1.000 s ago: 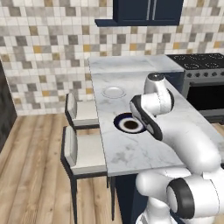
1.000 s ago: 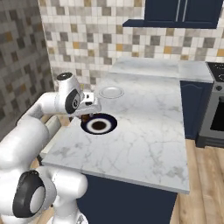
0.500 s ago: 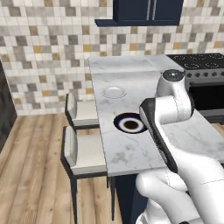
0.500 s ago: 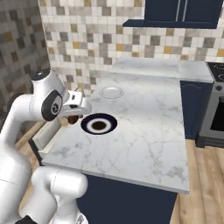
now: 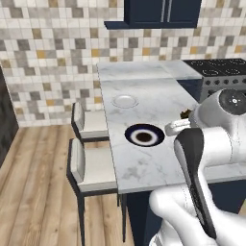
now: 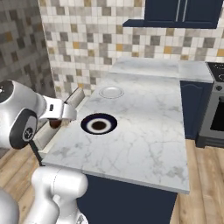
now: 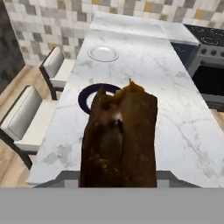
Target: Transport the steak and sweet potato to the fridge. Place the steak on the rack containing meat and place the sweet potato on the rack containing the vegetable, ensuring meats and vegetables are on different racks.
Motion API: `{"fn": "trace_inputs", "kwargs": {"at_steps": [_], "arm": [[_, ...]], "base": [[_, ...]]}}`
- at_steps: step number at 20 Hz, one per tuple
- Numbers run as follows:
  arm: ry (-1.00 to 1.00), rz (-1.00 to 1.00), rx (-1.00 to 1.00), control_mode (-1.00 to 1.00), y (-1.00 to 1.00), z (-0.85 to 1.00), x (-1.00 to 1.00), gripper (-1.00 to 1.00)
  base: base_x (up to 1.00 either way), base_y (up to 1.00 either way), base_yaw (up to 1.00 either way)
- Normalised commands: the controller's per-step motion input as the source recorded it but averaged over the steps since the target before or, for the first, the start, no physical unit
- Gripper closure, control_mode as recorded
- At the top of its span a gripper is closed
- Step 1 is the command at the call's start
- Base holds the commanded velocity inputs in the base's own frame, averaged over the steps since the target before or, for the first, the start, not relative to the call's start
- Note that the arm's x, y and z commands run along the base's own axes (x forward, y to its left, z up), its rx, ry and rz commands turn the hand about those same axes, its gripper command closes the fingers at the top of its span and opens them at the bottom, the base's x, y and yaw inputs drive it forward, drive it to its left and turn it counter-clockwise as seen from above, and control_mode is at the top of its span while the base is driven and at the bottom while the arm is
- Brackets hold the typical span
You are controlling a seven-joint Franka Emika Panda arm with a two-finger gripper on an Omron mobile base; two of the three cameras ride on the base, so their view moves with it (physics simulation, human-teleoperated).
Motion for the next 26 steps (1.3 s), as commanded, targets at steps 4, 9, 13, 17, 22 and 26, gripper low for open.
{"fn": "trace_inputs", "kwargs": {"at_steps": [4, 9, 13, 17, 22, 26], "arm": [[-0.03, 0.00, 0.18, -1.00, 0.11, 0.79, -0.99, 1.00], [0.00, 0.00, 0.05, 1.00, 0.00, 0.16, -0.20, 1.00], [0.00, 0.00, 0.00, 1.00, 0.00, 0.00, 0.00, 1.00], [0.00, 0.00, 0.00, 1.00, 0.00, 0.00, 0.00, 1.00], [0.00, 0.00, 0.00, 1.00, 0.00, 0.00, 0.00, 1.00], [0.00, 0.00, 0.00, 1.00, 0.00, 0.00, 0.00, 1.00]], "base": [[0.00, 0.00, 0.00], [-0.50, -0.02, -0.01], [-0.71, -0.31, -0.32], [-0.43, -0.24, -0.74], [-0.06, -0.03, -0.92], [0.00, 0.00, -1.00]]}}
